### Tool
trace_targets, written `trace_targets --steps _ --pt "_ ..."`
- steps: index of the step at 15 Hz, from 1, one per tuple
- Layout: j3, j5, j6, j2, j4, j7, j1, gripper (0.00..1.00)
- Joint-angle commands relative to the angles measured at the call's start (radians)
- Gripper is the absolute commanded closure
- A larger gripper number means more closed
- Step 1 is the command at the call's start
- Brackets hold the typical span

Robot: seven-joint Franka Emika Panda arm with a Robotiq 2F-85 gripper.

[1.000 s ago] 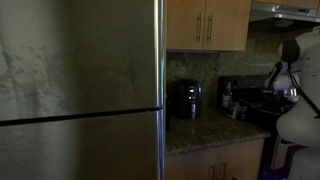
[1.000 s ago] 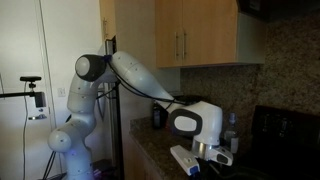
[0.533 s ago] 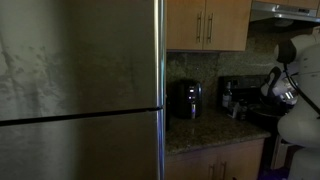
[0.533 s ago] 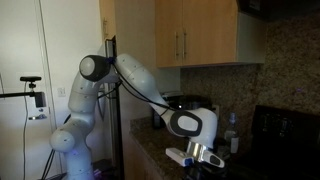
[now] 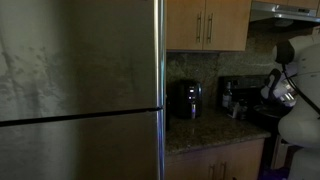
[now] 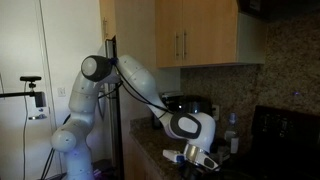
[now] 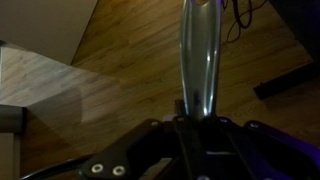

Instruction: Move the frying pan forward.

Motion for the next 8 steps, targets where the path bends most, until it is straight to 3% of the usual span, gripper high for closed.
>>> trace_targets --steps 1,8 --pt "-0.024 0.003 -0.025 0.031 0.032 0.127 0.016 0.99" --pt "-0.011 0.029 0.019 -0.050 0.001 0.186 0.043 0.99"
